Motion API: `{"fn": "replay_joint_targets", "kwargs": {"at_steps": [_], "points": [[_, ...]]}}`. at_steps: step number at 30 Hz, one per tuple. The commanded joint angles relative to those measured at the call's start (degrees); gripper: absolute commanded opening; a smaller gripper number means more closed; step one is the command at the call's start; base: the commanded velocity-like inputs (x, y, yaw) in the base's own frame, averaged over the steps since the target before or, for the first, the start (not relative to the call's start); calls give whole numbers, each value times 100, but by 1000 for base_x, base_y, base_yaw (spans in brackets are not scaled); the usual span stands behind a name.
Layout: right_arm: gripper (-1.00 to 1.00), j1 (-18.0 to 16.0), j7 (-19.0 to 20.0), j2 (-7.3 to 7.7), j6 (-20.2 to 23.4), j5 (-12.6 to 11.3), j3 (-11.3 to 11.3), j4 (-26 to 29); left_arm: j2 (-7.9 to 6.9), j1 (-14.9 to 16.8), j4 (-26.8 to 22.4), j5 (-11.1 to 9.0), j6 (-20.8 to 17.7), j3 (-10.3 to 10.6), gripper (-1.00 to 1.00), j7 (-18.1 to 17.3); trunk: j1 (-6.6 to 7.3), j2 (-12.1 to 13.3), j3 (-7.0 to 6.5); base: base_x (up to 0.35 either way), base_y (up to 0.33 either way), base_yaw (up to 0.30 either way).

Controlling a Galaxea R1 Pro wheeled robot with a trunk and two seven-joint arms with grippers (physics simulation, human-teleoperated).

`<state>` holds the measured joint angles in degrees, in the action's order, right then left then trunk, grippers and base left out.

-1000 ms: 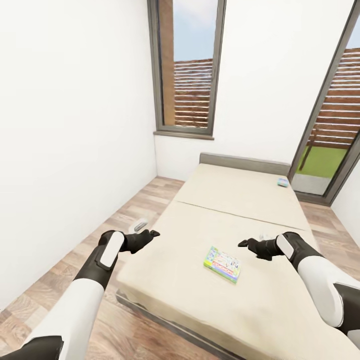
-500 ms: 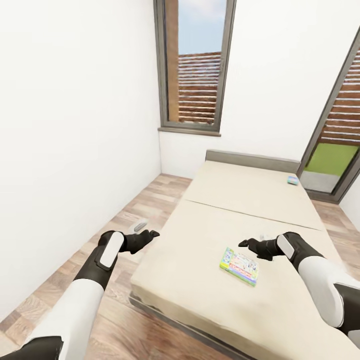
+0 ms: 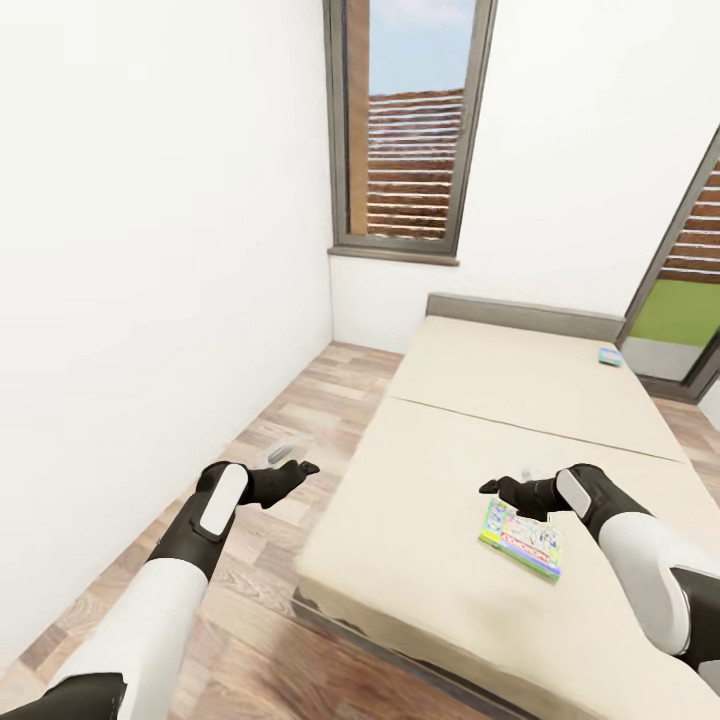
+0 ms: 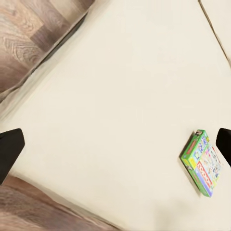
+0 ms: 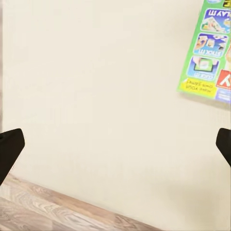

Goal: Put all the toys in the child's room - the three board games (two on the bed and one on the table), the two jigsaw puzzles on the table, and the tennis ball on the table - inside the toy box on the table in the child's room.

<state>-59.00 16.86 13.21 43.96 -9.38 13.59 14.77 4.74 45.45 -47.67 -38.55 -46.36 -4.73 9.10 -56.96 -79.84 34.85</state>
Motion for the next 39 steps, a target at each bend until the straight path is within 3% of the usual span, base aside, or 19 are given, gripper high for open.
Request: {"fn": "replay_joint_targets", "kwargs": {"at_steps": [1, 16, 25, 39], "points": [[100, -3, -8, 1, 34, -29, 12, 6, 5, 3, -6, -61, -26, -18, 100, 50, -1, -3, 15, 100, 298, 0], [100, -2, -15, 85, 34, -29, 16, 24, 9, -8, -6, -64, -17, -15, 100, 65, -1, -3, 155, 47, 130, 0], [100, -6, -15, 273, 31, -43, 30, 30, -5, -54, -6, -48, -14, -33, 100, 66, -1, -3, 238, 4, 10, 0], [100, -7, -16, 308, -85, -69, 86, 34, -8, -70, -6, -47, -13, -31, 100, 66, -1, -3, 368, 0, 1, 0]]}}
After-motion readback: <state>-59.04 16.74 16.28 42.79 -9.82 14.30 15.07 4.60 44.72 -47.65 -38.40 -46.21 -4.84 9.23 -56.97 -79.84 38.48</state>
